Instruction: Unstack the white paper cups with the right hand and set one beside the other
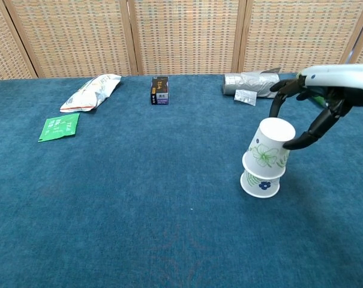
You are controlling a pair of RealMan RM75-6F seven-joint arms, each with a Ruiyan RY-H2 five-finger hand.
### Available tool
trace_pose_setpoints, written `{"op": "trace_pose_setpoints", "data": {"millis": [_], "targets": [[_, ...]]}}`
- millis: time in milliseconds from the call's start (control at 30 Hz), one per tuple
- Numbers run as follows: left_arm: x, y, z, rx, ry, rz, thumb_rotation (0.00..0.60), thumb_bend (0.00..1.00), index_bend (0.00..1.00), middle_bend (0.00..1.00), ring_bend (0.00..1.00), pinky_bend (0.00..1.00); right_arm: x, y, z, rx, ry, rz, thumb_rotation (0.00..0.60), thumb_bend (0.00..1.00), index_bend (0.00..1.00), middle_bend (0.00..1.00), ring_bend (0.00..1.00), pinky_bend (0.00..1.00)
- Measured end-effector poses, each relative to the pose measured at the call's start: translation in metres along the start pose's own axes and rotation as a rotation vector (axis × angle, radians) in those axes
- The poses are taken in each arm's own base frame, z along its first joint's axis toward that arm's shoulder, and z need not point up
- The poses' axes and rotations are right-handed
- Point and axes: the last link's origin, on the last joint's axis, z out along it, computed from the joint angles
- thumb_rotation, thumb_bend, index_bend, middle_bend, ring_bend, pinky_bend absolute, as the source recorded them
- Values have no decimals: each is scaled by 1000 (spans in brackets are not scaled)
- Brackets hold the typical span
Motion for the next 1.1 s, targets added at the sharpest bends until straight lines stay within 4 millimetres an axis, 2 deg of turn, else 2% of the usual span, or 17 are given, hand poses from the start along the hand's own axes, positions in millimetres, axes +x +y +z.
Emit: {"op": "trace_pose_setpoints", "data": {"millis": [333, 567, 833, 1100], "targets": [[0, 0, 0, -4, -4, 0, 600, 38, 0, 0, 0, 0, 37, -12, -23, 40, 51, 32, 600, 349, 451, 20, 0, 0], [0, 1, -1, -5, -3, 1, 600, 37, 0, 0, 0, 0, 62, 7, -32, -12, 101, 27, 600, 349, 451, 20, 0, 0], [-2, 2, -1, -7, -12, 6, 600, 37, 0, 0, 0, 0, 62, 43, -32, -90, 92, 39, 600, 349, 451, 20, 0, 0], [-4, 3, 0, -3, -23, 11, 600, 38, 0, 0, 0, 0, 41, 79, -20, -154, 49, 45, 600, 349, 451, 21, 0, 0]]}}
